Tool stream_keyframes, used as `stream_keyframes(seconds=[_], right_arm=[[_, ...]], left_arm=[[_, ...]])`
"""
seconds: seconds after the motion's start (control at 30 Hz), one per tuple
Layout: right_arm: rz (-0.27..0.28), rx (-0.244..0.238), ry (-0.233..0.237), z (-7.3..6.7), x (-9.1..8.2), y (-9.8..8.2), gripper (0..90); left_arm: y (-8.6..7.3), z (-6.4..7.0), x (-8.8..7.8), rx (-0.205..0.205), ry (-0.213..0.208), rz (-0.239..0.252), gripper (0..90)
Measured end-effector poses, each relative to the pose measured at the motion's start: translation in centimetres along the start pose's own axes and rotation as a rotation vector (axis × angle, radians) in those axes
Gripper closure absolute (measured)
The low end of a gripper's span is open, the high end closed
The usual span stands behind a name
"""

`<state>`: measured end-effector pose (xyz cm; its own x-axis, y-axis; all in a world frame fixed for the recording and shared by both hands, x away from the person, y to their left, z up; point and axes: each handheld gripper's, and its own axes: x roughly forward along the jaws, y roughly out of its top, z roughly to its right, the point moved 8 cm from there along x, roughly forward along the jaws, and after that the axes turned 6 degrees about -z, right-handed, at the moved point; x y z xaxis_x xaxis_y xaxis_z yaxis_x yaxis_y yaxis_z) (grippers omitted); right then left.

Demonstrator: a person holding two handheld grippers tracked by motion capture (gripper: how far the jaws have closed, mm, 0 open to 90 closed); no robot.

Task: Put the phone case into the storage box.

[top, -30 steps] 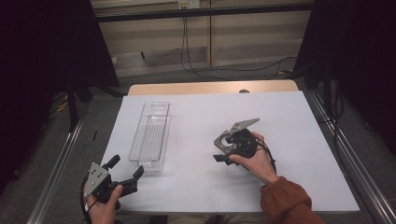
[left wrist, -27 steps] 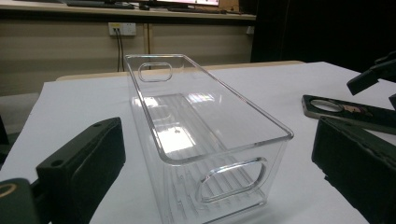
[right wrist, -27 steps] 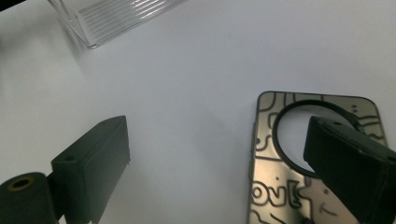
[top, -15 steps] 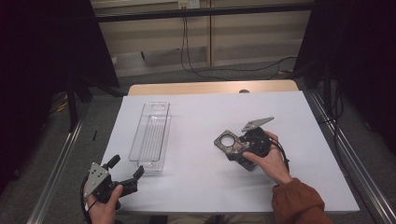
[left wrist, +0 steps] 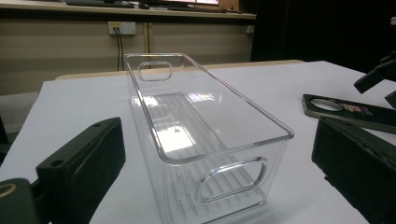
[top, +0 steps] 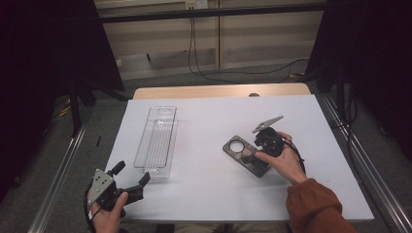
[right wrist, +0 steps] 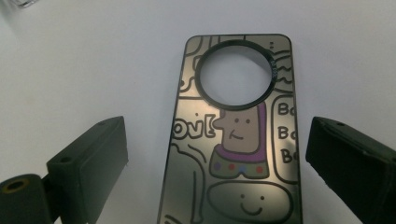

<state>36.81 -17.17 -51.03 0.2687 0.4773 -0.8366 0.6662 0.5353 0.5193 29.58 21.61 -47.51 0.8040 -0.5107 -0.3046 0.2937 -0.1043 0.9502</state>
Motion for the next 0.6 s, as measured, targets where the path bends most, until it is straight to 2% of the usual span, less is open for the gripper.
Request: stream_keyframes(seconds=[0.17,0.23,0.6], right_arm=[[-0.068,0.009,0.000,0.3,0.6,0.1,4.2],[-0.092,-0.006,-0.003,0.5,0.9,0.1,4.9],[-0.176,-0.021,-0.013,0.7,1.8,0.4,6.0]], left_arm=[[0.0,0.0,0.0,-0.002,-0.003,0.002,2.8],[0.0,0.1,0.0,-0.003,-0.007,-0.001,2.8],[0.0,0.1,0.0,-0.003,-0.004,-0.003,2.8]])
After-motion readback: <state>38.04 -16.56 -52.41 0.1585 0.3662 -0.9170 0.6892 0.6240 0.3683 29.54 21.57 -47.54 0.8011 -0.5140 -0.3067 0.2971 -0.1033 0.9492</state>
